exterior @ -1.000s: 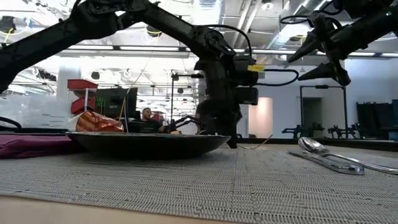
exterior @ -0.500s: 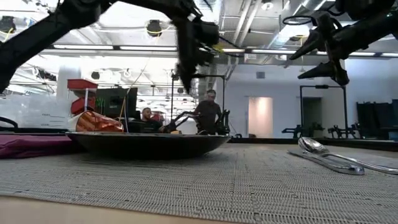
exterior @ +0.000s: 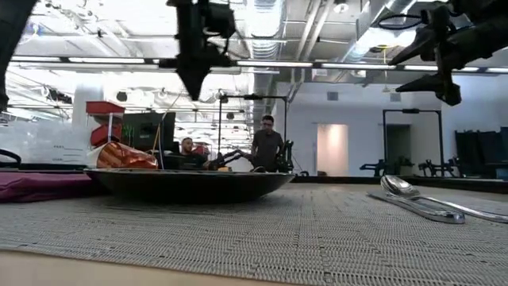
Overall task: Set table place
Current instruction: Put the silver fork on the folded pink table napkin
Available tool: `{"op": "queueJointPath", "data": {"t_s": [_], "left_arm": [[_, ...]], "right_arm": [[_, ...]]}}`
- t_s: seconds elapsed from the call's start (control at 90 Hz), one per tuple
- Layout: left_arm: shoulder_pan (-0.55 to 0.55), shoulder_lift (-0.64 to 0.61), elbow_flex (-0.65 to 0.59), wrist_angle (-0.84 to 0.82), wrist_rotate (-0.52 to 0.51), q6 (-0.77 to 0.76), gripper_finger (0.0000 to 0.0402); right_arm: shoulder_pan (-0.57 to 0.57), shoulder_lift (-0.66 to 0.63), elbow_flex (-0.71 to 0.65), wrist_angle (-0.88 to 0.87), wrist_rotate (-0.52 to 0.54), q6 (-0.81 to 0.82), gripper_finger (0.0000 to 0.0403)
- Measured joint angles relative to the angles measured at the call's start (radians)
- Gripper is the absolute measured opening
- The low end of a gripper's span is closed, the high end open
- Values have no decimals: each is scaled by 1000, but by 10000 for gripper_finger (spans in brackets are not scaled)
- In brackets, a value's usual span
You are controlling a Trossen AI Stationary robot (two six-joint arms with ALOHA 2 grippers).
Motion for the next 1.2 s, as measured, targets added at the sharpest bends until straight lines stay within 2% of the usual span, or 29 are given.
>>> {"op": "queueJointPath", "data": {"t_s": [0.067,0.156,0.3,0.478,0.756,1.0,1.2], "left_arm": [[-21,-70,-150,80,0,-108,0],[-65,-151,-322,171,49,-241,0],[-205,-246,-487,260,68,-467,0],[-372,-255,-594,262,75,-636,0],[-555,-255,-745,425,148,-860,0],[-645,-254,-835,489,197,-989,0],[-680,-254,-850,479,200,-1031,16]], "right_arm": [[0,-17,0,-12,-9,0,248],[0,-36,0,-21,-15,0,248],[0,-41,0,-25,-16,0,248],[0,-36,0,-48,-22,-38,248],[0,-31,0,-69,-22,-52,248],[0,-31,0,-70,-22,-52,248],[0,-31,0,-73,-21,-52,248]]}}
